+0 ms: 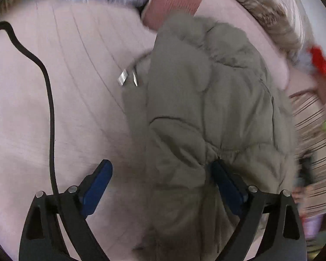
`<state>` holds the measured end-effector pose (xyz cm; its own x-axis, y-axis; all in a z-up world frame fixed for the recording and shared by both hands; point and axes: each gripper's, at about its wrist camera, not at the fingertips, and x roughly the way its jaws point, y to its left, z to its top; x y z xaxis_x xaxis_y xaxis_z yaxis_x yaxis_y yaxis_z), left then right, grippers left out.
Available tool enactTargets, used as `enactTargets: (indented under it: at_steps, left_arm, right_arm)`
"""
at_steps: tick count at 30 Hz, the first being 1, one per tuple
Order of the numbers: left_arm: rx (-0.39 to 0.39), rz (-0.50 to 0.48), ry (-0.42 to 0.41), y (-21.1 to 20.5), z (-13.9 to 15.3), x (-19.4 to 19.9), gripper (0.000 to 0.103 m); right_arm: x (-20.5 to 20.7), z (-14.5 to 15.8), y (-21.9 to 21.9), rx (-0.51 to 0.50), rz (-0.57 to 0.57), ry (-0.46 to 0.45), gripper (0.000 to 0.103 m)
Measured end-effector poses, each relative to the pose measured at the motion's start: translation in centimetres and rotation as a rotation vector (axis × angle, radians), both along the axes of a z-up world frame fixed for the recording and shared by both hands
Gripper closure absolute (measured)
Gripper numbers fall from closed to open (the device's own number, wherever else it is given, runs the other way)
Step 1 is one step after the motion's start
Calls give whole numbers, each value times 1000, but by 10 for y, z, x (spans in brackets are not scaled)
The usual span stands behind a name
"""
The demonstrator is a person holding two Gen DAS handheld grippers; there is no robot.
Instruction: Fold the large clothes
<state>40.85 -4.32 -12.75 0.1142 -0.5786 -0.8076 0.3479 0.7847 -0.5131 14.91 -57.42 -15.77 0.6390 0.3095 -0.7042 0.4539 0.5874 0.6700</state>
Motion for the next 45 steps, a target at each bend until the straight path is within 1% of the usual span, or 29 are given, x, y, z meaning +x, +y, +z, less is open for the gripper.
enactTargets:
  at_steps: [1,3,4,5,6,7,8,9,10,12,14,15,17,19,20,21,22,23,25,28,30,33,35,37,38,39,40,42,45]
  left_arm:
    - [-51,6,28,2,-8,3,5]
    - [-73,-10,-7,-3,-7,0,4]
    - [-81,-20,-9,-7,-6,-2,4]
    - [-127,-37,7,-16,-6,-7,5]
    - [-158,-46,20,-20,-5,-9,6]
    - [-156,-44,-4,-28,0,-15,7]
    - [-132,-40,-42,-36,7,-21,8]
    - [-129,-40,-59,-41,14,-25,11]
    - [-133,-42,-67,-44,19,-27,16]
    - [-147,-42,-83,-46,36,-31,20]
    - [-155,-55,-105,-49,53,-34,24]
    - [-160,-62,-115,-50,59,-36,26]
    - [-158,-58,-140,-54,68,-39,26]
    - [-123,-39,-145,-57,60,-31,27]
    - [-86,-21,-136,-58,50,-28,27]
    - [-48,0,-120,-59,38,-25,26]
    - [-22,18,-99,-60,28,-21,24]
    - [-20,43,-68,-55,16,-18,22]
    - [-59,76,-30,-45,8,-18,19]
    - [-63,99,-10,-39,10,-21,18]
    - [-51,88,-1,-40,10,-23,17]
    - [-44,74,7,-45,8,-25,17]
    - [-41,80,-5,-48,11,-28,20]
    - [-34,89,-24,-48,16,-35,33]
    - [-24,91,-41,-50,21,-39,37]
    - [-5,86,-68,-53,29,-44,45]
    - [10,84,-85,-55,33,-45,50]
    - [44,82,-121,-58,46,-55,55]
    - [90,91,-149,-56,55,-65,58]
  right_arm:
    - [3,0,2,-4,27,-11,0]
    - [14,1,11,-11,116,-33,0]
    - [18,0,18,-14,141,-41,0]
    - [22,1,23,-21,150,-52,0]
    - [24,2,29,-22,150,-70,5]
    - [26,4,33,-13,145,-79,8]
    - [26,6,35,-7,135,-86,17]
    - [25,10,37,-3,129,-98,28]
    - [22,18,37,-1,122,-115,33]
    - [16,34,35,-3,109,-154,49]
    - [8,56,32,-10,93,-218,54]
    - [6,65,31,-16,86,-245,54]
    - [2,80,35,-76,72,-265,54]
    - [5,81,40,-158,54,-233,54]
    - [8,74,42,-186,43,-198,53]
    - [12,63,44,-213,29,-144,48]
    - [17,54,42,-221,19,-108,46]
    - [18,45,42,-227,13,-114,42]
    - [18,30,38,-178,-3,-104,40]
    - [17,27,37,-150,-2,-104,31]
    - [19,18,40,-138,17,-76,14]
    - [16,4,32,-71,12,-102,8]
    - [15,3,28,-56,13,-111,9]
    - [17,6,31,-43,37,-121,19]
    - [16,8,31,-28,43,-132,30]
    - [14,12,31,-9,45,-146,40]
    - [12,16,32,-5,45,-154,43]
    - [7,28,36,-15,49,-168,53]
    - [-2,44,47,-32,61,-187,59]
